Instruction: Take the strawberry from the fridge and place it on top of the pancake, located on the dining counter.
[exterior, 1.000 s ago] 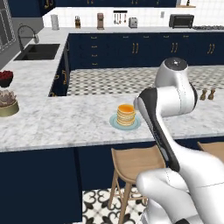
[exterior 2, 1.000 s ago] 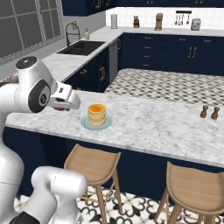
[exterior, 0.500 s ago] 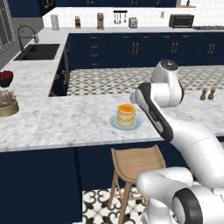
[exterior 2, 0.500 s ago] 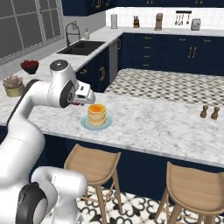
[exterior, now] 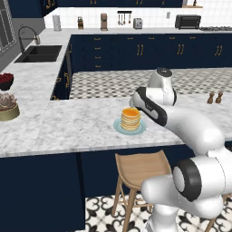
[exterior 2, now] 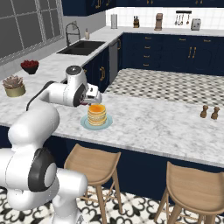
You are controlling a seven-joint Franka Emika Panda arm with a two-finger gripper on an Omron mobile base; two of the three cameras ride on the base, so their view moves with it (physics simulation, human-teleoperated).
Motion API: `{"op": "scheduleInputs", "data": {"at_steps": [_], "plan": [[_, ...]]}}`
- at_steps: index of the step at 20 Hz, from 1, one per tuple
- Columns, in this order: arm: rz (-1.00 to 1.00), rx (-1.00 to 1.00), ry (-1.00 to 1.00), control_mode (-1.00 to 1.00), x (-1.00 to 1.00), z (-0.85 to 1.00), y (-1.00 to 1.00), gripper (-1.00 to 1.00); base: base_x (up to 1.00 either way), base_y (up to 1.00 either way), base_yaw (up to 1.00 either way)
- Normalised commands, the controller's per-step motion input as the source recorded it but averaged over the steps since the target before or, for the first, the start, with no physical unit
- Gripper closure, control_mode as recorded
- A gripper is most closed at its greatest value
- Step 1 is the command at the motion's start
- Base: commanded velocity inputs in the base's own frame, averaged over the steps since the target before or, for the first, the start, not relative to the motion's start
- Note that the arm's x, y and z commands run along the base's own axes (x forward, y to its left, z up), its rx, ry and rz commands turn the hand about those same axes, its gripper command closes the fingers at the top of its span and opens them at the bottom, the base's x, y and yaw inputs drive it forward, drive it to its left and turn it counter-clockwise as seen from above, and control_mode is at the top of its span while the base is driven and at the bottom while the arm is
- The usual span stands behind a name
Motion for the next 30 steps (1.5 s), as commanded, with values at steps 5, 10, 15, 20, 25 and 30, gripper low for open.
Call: {"op": "scheduleInputs", "data": {"at_steps": [5, 10, 15, 20, 25, 30], "plan": [[0.0, 0.0, 0.03, -1.0, 0.76, -0.25, 0.01, 1.0, 0.0, 0.0, 0.0], [0.0, -0.01, 0.03, -1.0, 0.7, -0.24, 0.0, 1.0, 0.0, 0.0, 0.0], [-0.01, -0.01, 0.08, -1.0, 0.51, -0.17, 0.0, 1.0, 0.0, 0.0, 0.0], [0.0, -0.01, 0.07, -1.0, 0.34, -0.31, 0.07, 1.0, 0.0, 0.0, 0.0], [0.0, 0.0, 0.04, -1.0, 0.28, -0.28, 0.12, 1.0, 0.0, 0.0, 0.0], [0.0, 0.0, 0.01, -1.0, 0.25, -0.19, 0.02, 1.0, 0.0, 0.0, 0.0]]}}
